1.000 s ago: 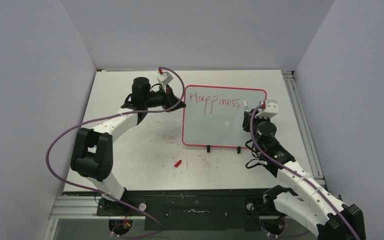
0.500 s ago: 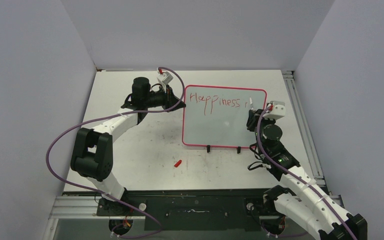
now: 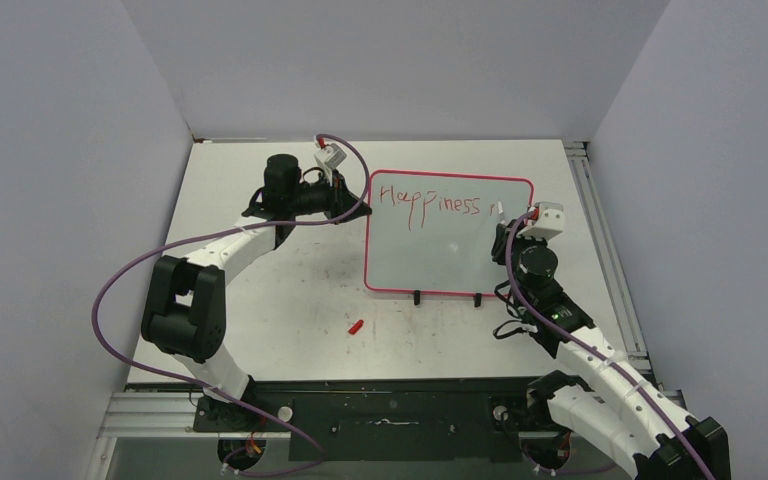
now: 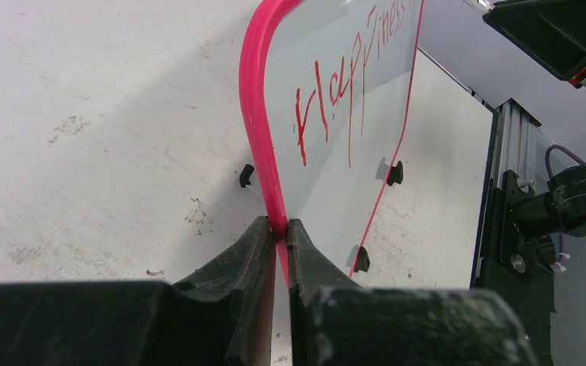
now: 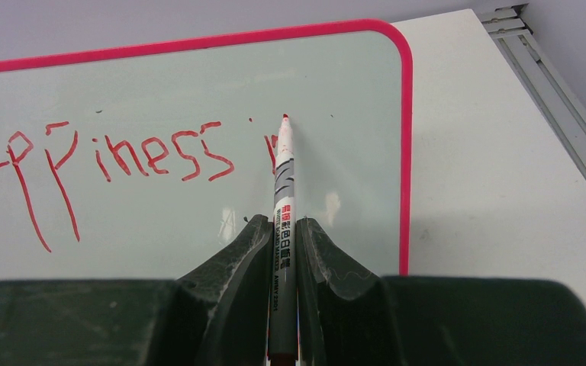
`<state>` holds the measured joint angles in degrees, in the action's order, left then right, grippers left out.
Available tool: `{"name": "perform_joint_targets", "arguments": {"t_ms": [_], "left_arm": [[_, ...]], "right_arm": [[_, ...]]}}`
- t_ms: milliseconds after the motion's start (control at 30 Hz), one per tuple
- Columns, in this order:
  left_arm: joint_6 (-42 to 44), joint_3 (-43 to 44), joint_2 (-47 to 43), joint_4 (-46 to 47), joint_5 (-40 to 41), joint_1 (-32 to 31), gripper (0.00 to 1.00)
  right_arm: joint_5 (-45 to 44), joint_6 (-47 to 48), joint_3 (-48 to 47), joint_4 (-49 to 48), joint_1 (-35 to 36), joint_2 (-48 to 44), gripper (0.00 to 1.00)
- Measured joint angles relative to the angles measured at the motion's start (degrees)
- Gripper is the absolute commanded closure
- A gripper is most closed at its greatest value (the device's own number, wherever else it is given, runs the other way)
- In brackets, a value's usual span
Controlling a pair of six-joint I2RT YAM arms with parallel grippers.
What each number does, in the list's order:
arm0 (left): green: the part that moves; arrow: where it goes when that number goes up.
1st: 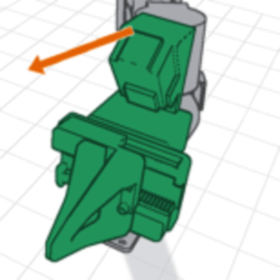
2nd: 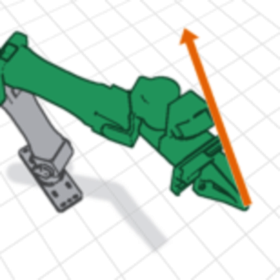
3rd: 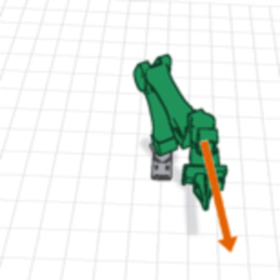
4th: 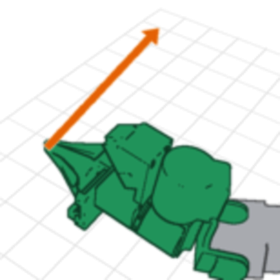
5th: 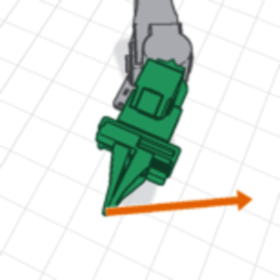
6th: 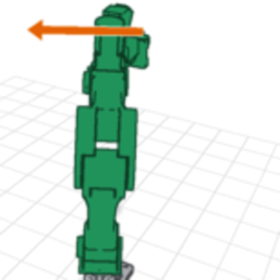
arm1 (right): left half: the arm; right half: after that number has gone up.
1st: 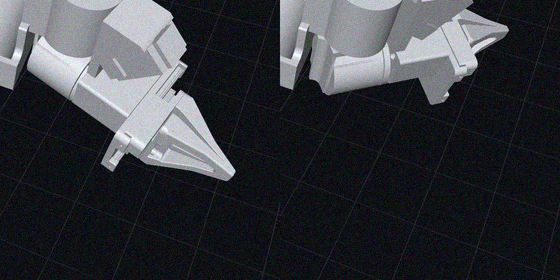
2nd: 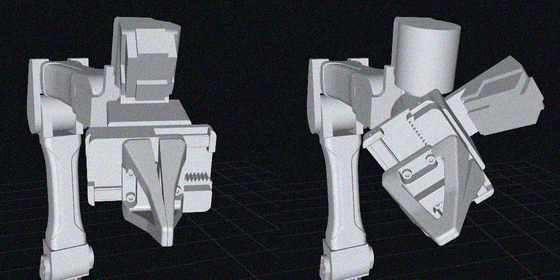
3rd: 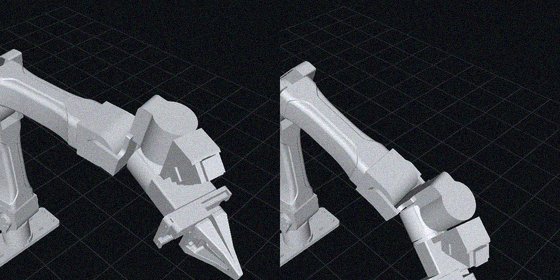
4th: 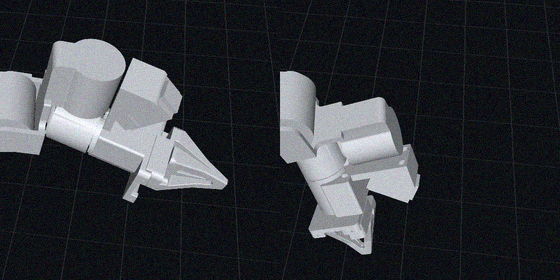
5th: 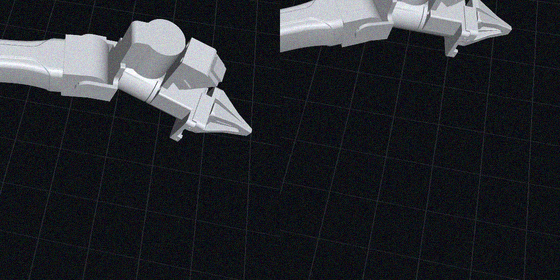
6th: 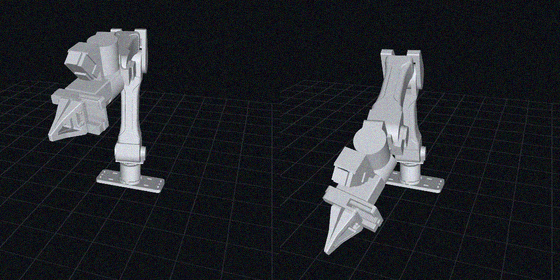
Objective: Write a sentence on the whiteboard
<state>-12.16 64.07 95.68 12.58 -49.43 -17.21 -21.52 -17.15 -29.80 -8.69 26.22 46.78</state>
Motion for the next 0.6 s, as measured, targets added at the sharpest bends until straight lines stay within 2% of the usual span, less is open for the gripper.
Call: {"name": "perform_joint_targets", "arguments": {"t_ms": [600], "left_arm": [[0.4,0.0,0.0,-0.2,0.1,0.0,1.0]], "right_arm": [[1.6,-1.8,1.2,2.9,-0.3,-0.3,0.95]]}}
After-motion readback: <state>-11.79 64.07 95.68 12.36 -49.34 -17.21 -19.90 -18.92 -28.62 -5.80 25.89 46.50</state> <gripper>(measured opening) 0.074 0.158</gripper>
